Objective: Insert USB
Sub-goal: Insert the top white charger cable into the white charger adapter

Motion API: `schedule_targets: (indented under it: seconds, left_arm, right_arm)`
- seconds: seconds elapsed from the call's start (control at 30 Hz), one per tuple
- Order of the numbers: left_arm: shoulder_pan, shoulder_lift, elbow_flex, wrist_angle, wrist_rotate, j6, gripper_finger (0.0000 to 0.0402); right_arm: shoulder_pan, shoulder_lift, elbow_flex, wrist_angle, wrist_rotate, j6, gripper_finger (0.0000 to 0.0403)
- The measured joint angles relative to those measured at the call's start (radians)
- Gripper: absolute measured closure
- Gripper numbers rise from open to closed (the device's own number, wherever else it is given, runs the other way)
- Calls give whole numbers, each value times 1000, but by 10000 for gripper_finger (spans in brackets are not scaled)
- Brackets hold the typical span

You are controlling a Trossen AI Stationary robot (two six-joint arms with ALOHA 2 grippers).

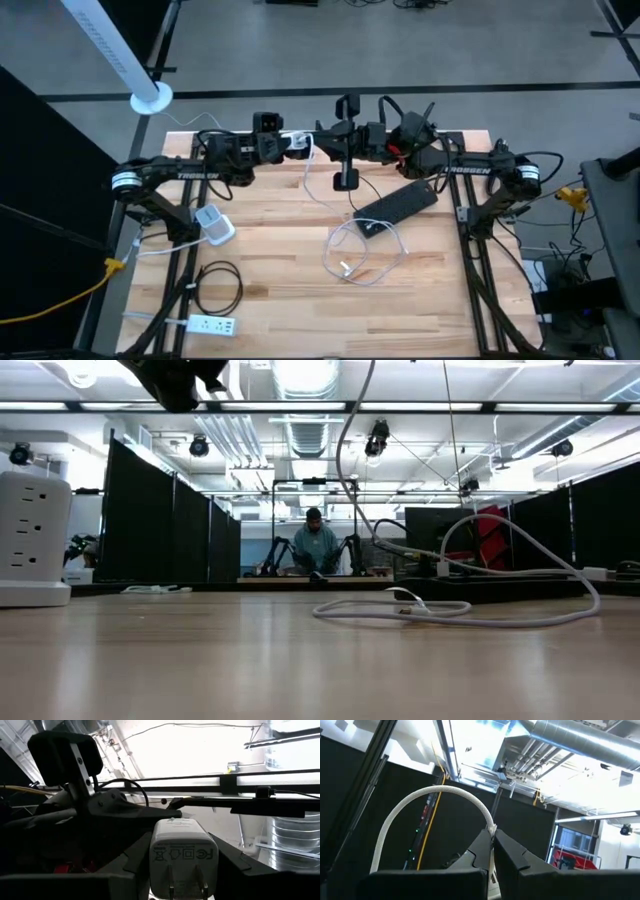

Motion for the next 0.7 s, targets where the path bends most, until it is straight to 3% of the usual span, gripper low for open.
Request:
schedule_targets:
  seconds: [0.7]
  left_arm:
    - [0, 0, -1, 4, -53, 42, 274]
  right_arm:
    - [7, 0, 0, -12, 58, -87, 403]
